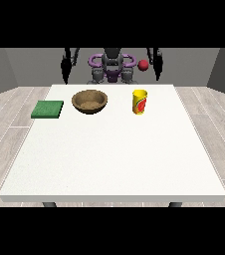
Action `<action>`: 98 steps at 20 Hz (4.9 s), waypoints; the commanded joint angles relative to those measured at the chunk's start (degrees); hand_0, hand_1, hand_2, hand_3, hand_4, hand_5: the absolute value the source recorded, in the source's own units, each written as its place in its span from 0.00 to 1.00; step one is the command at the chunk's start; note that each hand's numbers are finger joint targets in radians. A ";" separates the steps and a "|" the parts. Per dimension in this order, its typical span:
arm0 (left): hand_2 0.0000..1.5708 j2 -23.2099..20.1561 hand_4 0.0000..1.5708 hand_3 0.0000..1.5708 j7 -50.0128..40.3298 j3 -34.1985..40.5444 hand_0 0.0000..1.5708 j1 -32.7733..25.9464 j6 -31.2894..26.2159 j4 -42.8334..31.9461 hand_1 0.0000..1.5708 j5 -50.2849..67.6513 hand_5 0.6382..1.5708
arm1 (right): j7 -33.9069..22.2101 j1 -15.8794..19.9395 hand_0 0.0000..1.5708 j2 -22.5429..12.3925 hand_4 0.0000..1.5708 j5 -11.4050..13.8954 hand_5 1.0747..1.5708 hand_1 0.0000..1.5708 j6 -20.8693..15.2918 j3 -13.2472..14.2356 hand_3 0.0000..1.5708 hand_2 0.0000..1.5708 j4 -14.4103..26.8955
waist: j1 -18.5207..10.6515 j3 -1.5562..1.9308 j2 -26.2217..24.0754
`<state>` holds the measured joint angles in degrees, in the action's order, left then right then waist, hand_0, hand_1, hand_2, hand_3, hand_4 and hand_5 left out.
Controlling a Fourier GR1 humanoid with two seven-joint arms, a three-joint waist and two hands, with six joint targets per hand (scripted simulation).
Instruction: Pick the cup and pour the ball into the bowl, then pick the bowl and place it on the pad
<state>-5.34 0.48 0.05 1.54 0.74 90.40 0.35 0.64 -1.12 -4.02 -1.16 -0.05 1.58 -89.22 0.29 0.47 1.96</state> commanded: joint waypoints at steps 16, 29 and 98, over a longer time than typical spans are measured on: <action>0.00 2.98 0.37 0.00 -28.97 -0.58 0.00 4.92 8.01 19.34 0.00 4.56 0.99 | -29.38 -1.21 0.00 0.92 0.50 -4.57 0.95 0.00 -5.07 -2.44 0.00 0.00 -26.18 | 3.49 -0.48 -17.25; 0.00 2.98 0.36 0.00 3.36 1.39 0.00 9.80 5.06 3.96 0.00 -0.25 0.93 | -6.45 6.56 0.00 -0.05 0.43 -6.79 0.94 0.00 0.49 3.08 0.00 0.00 -17.68 | 3.75 -0.48 8.39; 1.00 5.32 0.70 1.00 -34.04 -35.52 0.94 56.90 19.68 -65.85 0.94 -71.69 1.00 | -1.02 13.51 0.00 -16.84 0.44 -19.65 0.97 0.00 20.90 19.28 0.16 0.00 22.15 | 8.44 -0.40 -7.41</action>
<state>-0.31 -27.84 -30.92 56.22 25.22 25.92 -65.84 -0.12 12.23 -21.72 -22.02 21.69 22.00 -67.68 8.52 0.12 -3.69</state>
